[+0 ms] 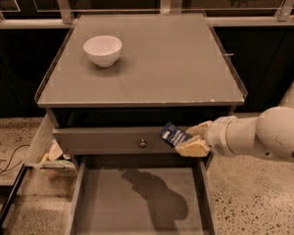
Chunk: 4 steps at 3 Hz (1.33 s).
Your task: Place rxbar blueberry into middle drawer
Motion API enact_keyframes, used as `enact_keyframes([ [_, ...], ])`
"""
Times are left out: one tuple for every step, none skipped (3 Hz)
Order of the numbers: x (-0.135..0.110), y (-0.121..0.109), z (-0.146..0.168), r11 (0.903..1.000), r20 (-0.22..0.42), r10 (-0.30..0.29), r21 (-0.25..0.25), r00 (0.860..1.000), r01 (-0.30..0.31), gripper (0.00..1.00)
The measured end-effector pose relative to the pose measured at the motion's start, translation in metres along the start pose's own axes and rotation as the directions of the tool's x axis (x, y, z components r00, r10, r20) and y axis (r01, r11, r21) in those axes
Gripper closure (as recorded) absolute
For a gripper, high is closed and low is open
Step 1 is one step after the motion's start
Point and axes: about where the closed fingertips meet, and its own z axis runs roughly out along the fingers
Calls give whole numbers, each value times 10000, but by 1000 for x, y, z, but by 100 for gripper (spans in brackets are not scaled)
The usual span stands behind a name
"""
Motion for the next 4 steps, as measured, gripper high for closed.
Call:
enact_keyframes([
  [0, 0, 0, 10000, 0, 1, -3, 10000, -1, 100],
  [13, 12, 8, 9998, -25, 65, -179, 10000, -65, 100],
  [47, 33, 29, 9977, 343, 231, -651, 9991, -209, 100],
  [85, 40, 54, 9972, 632, -463, -555, 9969, 498, 100],
])
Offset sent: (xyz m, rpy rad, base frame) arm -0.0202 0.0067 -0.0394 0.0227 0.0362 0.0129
